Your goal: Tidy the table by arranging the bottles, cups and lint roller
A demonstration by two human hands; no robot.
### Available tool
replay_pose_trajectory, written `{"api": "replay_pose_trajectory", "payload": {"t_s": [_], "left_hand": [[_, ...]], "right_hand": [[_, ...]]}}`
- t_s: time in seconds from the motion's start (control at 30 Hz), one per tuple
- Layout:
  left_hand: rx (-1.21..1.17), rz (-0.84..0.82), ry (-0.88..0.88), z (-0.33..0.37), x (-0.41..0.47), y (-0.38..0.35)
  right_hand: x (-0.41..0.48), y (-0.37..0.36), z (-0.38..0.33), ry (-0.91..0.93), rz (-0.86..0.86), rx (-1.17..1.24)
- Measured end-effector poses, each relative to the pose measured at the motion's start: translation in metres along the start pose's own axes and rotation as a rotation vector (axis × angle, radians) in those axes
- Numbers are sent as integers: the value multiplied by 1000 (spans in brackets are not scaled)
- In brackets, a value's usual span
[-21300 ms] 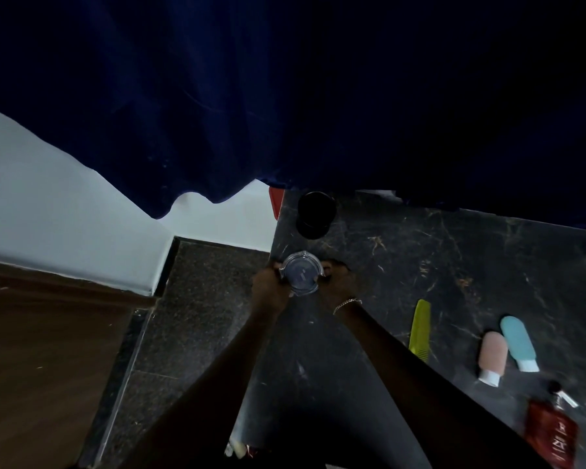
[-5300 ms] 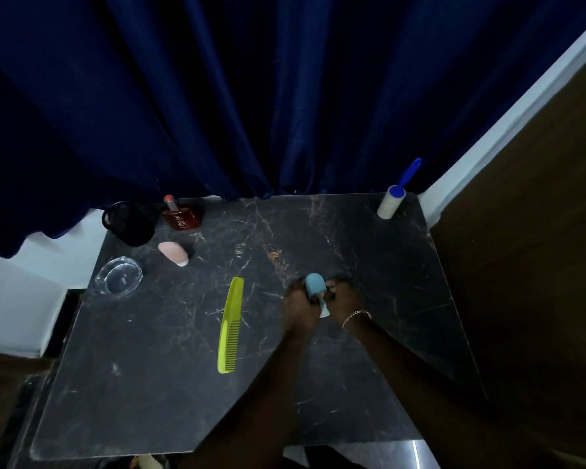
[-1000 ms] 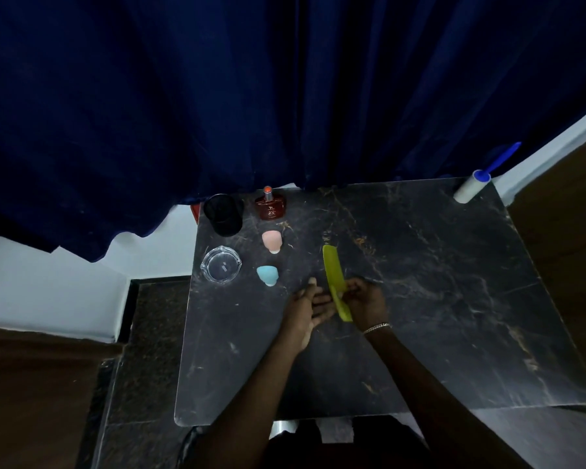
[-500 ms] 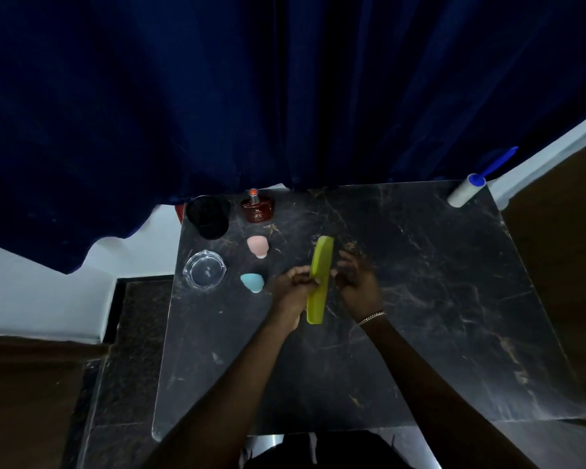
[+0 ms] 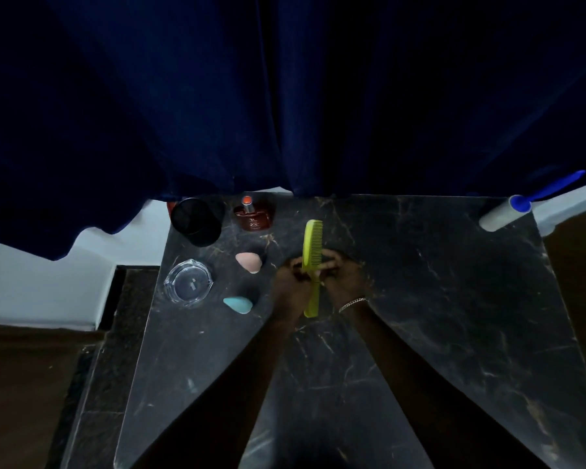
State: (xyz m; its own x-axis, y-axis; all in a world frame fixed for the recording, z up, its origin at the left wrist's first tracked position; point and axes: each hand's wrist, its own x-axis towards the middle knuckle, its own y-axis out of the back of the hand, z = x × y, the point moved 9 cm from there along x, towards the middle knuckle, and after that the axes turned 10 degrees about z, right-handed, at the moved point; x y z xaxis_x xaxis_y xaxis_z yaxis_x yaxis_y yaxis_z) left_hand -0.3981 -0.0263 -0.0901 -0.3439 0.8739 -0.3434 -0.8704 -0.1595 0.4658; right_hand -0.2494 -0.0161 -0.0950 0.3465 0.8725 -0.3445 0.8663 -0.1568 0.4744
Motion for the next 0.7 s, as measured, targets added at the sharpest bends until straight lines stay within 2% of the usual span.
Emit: {"api": "replay_pose_trajectory", "payload": {"t_s": [0.17,0.37,0.57,0.7], "left_hand": [[158,69,-52,-6,16,-2],[199,100,-129,-3,20,-3],[256,81,-177,-5,21,-8],[260,49,-174,-8,22,-8]], "right_hand": [[20,-27,9,53,-58,-77],[26,-43,14,128,-94,-122],[23,-46,7,266,-84,-316],[20,-51,6,276,-129,-405]]}}
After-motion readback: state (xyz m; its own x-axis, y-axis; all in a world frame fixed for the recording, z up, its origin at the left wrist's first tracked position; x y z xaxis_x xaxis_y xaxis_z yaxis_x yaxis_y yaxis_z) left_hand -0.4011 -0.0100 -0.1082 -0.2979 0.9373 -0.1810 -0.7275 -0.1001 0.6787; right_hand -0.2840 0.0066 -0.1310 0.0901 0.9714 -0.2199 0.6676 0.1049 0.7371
